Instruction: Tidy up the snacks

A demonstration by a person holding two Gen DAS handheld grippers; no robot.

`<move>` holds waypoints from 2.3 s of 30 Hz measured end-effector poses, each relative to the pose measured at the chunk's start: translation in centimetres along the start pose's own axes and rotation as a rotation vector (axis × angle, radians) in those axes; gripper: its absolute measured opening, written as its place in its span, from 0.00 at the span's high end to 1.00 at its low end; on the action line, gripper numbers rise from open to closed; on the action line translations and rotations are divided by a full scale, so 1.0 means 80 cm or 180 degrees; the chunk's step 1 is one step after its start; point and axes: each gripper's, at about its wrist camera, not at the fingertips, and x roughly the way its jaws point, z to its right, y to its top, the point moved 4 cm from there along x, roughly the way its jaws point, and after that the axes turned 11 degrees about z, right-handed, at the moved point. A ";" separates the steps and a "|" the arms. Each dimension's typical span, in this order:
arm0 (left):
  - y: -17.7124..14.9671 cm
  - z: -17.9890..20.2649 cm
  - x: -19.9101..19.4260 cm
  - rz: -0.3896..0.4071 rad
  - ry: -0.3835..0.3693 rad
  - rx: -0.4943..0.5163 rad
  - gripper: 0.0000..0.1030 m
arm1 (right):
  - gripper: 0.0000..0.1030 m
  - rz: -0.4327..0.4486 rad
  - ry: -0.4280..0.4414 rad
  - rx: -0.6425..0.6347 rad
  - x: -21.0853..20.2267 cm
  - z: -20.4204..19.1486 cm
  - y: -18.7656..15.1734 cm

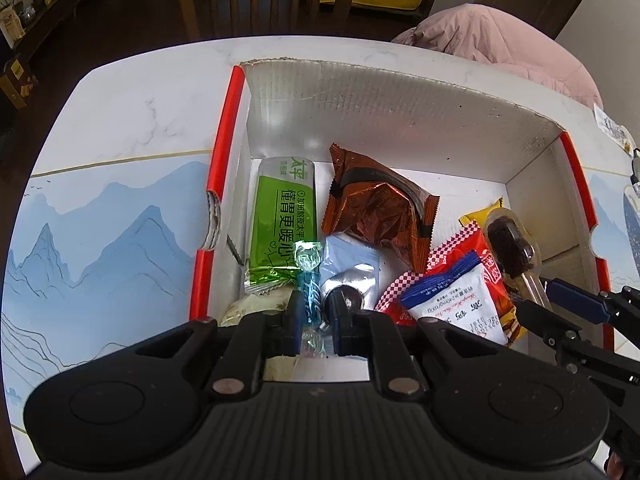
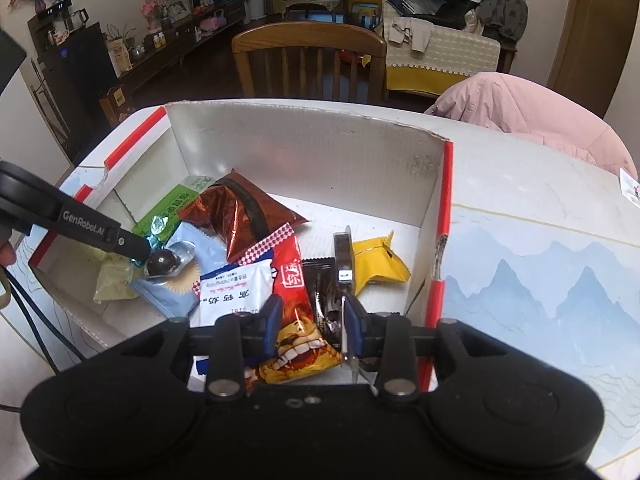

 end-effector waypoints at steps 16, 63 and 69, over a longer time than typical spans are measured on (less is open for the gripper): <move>-0.018 -0.009 -0.076 0.0362 -0.0299 -0.0148 0.52 | 0.14 0.0592 0.0275 0.0331 -0.085 -0.008 0.017; -0.135 -0.018 -0.272 0.1220 -0.0722 0.0082 0.02 | 0.00 0.1531 0.0787 0.0585 -0.246 -0.097 -0.030; -0.140 -0.021 -0.289 0.1381 -0.0606 0.0100 0.02 | 0.00 0.1543 0.0587 0.0565 -0.250 -0.101 -0.033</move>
